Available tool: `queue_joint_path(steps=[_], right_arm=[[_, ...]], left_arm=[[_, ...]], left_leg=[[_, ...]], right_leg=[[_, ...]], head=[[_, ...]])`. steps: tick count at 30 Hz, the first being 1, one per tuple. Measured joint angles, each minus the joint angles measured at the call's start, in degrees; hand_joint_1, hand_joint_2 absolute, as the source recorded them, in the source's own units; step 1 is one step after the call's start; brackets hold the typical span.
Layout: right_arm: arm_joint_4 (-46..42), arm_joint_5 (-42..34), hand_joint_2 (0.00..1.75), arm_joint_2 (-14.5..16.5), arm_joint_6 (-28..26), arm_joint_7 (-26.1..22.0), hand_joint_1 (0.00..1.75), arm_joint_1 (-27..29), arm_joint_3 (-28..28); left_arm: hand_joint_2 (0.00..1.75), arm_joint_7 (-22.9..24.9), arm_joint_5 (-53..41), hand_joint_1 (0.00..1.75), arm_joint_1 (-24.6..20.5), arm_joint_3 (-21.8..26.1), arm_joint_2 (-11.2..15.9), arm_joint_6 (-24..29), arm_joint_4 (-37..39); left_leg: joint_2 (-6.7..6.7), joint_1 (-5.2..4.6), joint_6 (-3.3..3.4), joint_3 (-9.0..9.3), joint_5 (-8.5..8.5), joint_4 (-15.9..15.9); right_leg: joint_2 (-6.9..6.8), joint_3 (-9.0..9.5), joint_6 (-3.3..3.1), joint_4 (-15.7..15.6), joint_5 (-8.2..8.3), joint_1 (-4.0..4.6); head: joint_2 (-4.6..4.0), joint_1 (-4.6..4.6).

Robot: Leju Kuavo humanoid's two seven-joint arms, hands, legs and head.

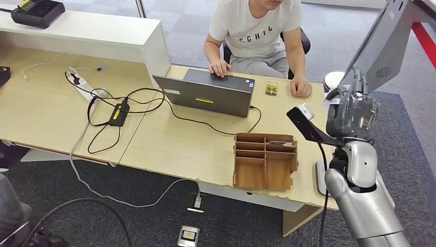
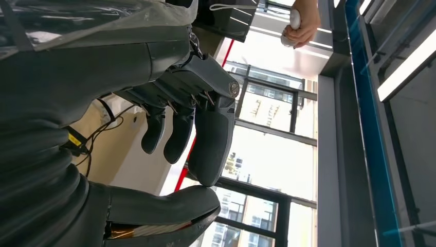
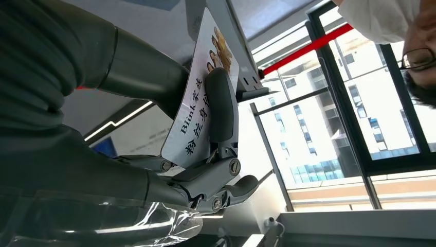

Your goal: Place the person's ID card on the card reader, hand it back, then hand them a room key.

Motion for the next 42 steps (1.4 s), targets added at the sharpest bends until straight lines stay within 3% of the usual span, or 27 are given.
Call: queue_joint_path(steps=[11,25,30,42], right_arm=[[9.07,3.87,1.75,8.62,0.16,-1.90,1.75,-7.94,5.27],[21.14,4.64,1.75,18.07,0.17,-2.39,1.75,-11.85,9.39],[23.57,5.07,1.75,19.35,0.54,-1.59,1.75,-12.74,10.25],[25.21,5.35,1.75,18.58,3.05,0.92,1.75,-14.02,10.58]], left_arm=[[1.75,0.00,-0.91,1.30,0.09,-0.93,-0.04,2.39,0.42],[1.75,-0.07,-4.16,1.31,3.22,-0.67,-2.37,2.49,-1.59],[1.75,-0.07,-4.22,1.31,4.05,-0.63,-2.80,2.49,-2.08],[1.75,-0.07,-2.10,1.33,4.31,-0.64,-2.45,2.49,-2.34]], left_leg=[[-0.01,0.02,-0.02,-0.02,0.03,-0.02],[-0.03,0.02,-0.02,-0.02,0.03,-0.02],[-0.03,0.01,-0.02,0.02,0.03,-0.01],[-0.02,0.00,-0.02,0.05,0.04,0.01]], right_leg=[[-0.02,-0.01,0.00,0.03,0.00,0.02],[-0.05,-0.04,0.00,0.03,-0.01,0.02],[-0.05,-0.05,0.00,0.03,-0.01,0.02],[-0.03,-0.05,-0.01,0.03,0.01,0.01]], head=[[0.00,0.01],[0.00,0.01],[0.00,0.01],[0.00,0.02]])
